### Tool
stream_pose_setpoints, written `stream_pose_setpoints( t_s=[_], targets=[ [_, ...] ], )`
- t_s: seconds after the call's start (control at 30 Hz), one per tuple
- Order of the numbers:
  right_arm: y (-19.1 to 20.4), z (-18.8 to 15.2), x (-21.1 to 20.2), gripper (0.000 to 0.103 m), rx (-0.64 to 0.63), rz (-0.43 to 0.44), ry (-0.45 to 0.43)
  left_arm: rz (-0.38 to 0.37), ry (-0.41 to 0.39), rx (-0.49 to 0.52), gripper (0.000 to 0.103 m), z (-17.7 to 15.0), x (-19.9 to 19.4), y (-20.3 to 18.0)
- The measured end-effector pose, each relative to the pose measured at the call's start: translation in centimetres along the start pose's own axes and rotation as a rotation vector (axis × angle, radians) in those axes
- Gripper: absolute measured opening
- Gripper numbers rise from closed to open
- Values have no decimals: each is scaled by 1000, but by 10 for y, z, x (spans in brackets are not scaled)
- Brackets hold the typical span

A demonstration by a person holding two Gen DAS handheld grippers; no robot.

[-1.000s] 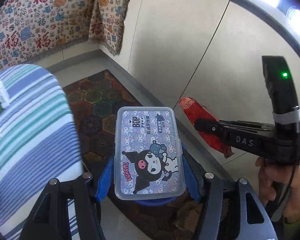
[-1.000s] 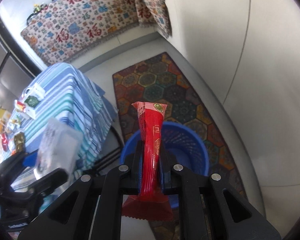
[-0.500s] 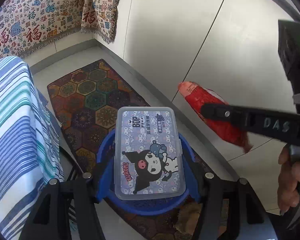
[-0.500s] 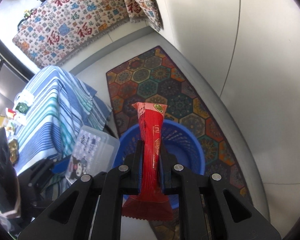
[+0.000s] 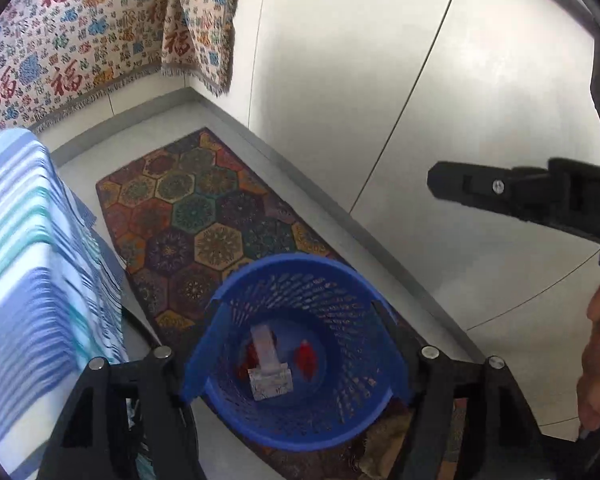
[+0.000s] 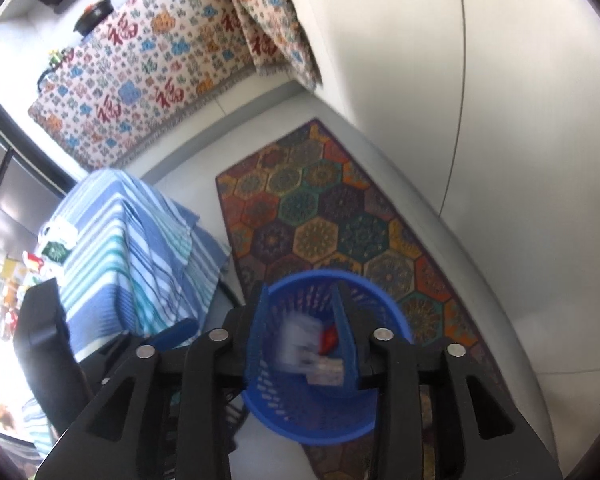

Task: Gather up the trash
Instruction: 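Open both tools to drop the box and wrapper into the wastebasket, then move both open tools back over the table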

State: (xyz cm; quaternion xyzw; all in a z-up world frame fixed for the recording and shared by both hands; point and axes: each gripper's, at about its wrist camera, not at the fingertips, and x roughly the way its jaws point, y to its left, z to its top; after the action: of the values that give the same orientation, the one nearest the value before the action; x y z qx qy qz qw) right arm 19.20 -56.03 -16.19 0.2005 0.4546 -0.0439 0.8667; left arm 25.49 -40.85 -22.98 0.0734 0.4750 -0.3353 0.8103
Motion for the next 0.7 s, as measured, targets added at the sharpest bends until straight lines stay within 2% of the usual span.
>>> stream_pose_setpoints(
  t_s=[0.17, 0.27, 0.4, 0.53, 0.7],
  targets=[
    [17, 3, -24, 45, -54, -31, -116, -6, -69, -15, 72, 0, -43, 4],
    [29, 3, -37, 53, -100, -58, -194, -5, -112, -19, 72, -4, -75, 7],
    [50, -1, -49, 58, -166, -76, -271, 5, -156, -8, 72, -23, -118, 18],
    [73, -9, -52, 59, -228, -63, -298, 45, -160, -19, 72, -49, -149, 41],
    [115, -27, -50, 60, -301, 14, -282, 130, -136, -82, 72, -89, -180, 83]
  ],
)
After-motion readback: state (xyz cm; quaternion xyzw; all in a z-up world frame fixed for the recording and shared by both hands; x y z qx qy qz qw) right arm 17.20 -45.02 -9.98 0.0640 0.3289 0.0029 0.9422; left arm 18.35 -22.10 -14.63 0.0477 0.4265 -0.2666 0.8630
